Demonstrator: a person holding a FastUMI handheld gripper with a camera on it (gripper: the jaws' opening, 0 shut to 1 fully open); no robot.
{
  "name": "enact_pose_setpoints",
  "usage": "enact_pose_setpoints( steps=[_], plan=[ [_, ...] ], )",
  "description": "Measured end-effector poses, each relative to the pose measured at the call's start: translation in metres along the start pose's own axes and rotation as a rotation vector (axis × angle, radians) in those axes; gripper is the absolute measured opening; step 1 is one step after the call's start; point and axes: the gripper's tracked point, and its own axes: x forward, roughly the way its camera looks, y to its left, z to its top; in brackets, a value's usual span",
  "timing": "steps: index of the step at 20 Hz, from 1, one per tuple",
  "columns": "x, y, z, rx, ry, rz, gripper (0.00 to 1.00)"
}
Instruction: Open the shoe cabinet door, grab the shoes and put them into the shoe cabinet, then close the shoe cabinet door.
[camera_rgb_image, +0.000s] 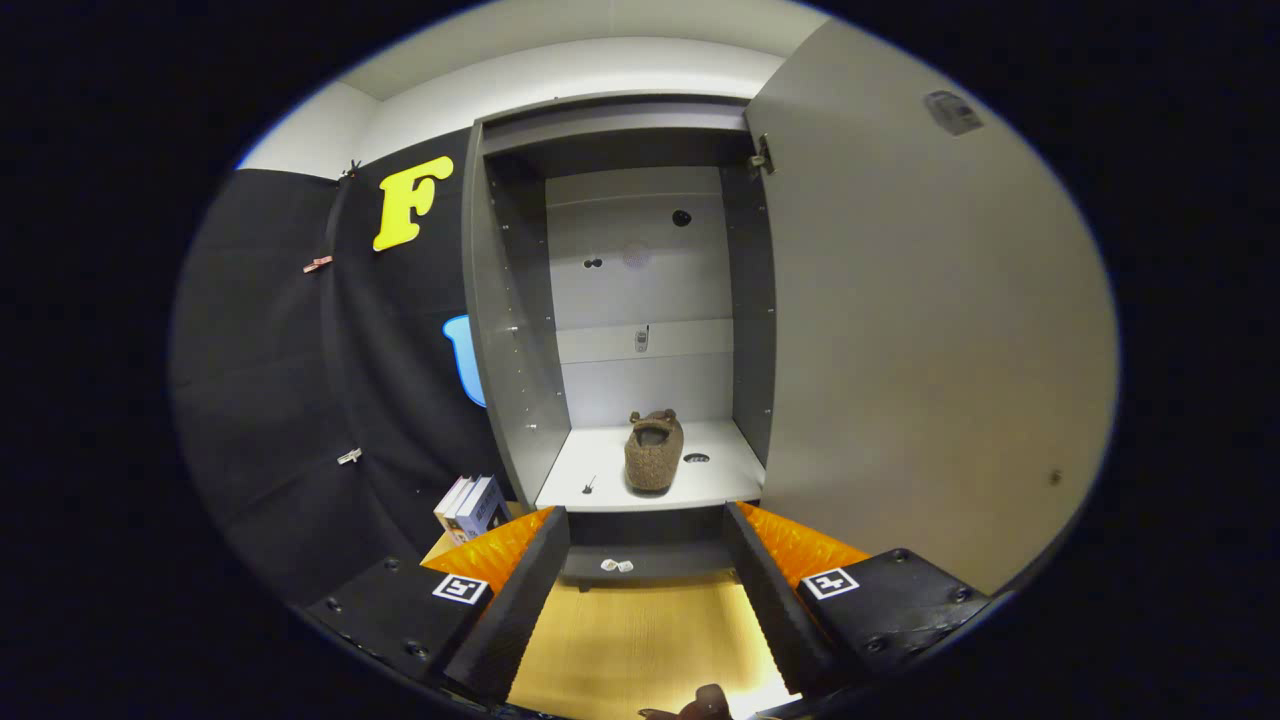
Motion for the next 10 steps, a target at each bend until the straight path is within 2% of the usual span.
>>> enact_pose_setpoints(
  steps=[6,10],
  plan=[
    [-0.089,-0.057,0.000,0.007,-0.045,0.017,0.98],
    [-0.132,-0.115,0.006,0.021,-0.093,-0.024,0.97]
  ],
)
